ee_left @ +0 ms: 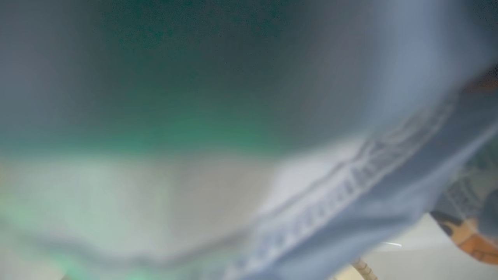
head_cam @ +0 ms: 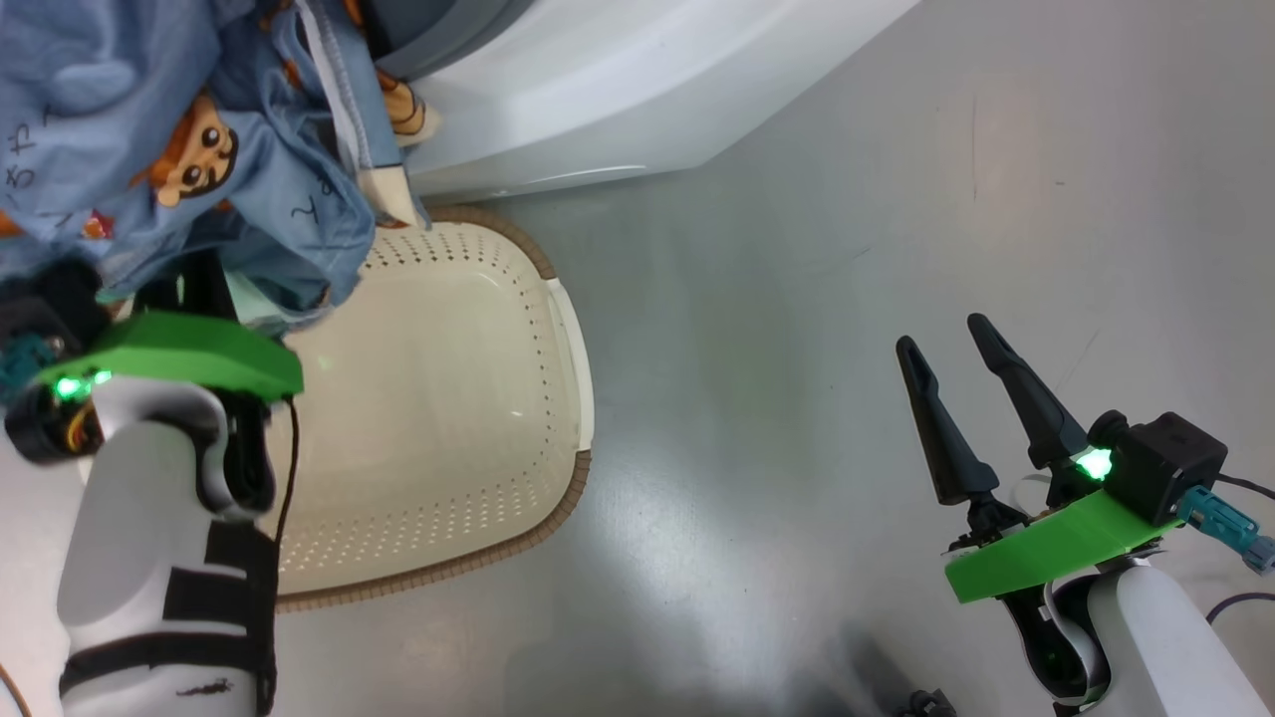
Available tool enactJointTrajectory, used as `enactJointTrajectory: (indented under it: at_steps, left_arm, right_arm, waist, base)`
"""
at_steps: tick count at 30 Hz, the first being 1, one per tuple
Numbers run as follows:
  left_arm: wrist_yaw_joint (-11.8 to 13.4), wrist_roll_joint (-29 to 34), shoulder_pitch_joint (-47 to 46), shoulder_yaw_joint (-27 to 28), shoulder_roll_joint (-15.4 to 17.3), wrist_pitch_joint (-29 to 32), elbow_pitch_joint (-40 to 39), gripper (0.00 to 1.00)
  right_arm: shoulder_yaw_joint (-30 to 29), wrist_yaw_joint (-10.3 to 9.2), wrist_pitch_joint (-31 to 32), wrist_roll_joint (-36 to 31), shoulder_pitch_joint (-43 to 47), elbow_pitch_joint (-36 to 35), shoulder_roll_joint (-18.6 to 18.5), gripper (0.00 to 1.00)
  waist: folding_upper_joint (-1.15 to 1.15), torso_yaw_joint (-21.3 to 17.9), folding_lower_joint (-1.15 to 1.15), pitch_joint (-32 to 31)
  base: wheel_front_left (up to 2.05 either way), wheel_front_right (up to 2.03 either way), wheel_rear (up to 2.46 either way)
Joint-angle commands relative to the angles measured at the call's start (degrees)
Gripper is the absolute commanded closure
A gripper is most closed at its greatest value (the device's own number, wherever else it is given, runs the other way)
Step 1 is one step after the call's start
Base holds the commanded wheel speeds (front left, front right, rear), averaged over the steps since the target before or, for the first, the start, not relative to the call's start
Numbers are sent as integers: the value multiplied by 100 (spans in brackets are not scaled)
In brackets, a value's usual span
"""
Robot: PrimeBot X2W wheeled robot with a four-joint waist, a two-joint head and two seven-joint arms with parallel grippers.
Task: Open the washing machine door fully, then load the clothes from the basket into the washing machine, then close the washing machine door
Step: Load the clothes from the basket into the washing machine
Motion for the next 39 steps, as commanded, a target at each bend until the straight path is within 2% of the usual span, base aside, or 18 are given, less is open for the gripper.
enactJointTrajectory:
  at_steps: [1,10,24,39]
  left_arm:
    - [-29,-19,-36,53,171,-37,-249,100]
    - [-8,-310,191,-188,170,-37,-429,100]
    - [125,-814,699,-984,170,-37,-1132,100]
    - [159,-553,594,-912,170,-37,-1507,100]
  right_arm:
    - [123,9,-68,-16,93,-83,-38,0]
    - [103,9,-68,-13,91,-56,-51,0]
    - [85,9,-68,3,154,2,-42,0]
    - [138,9,-68,54,247,55,85,0]
  waist:
    - [0,21,0,-5]
    - [0,104,0,-83]
    - [0,257,0,-355]
    - [0,127,0,-637]
  base:
    - [0,0,0]
    - [0,0,0]
    - [0,0,0]
    - [0,0,0]
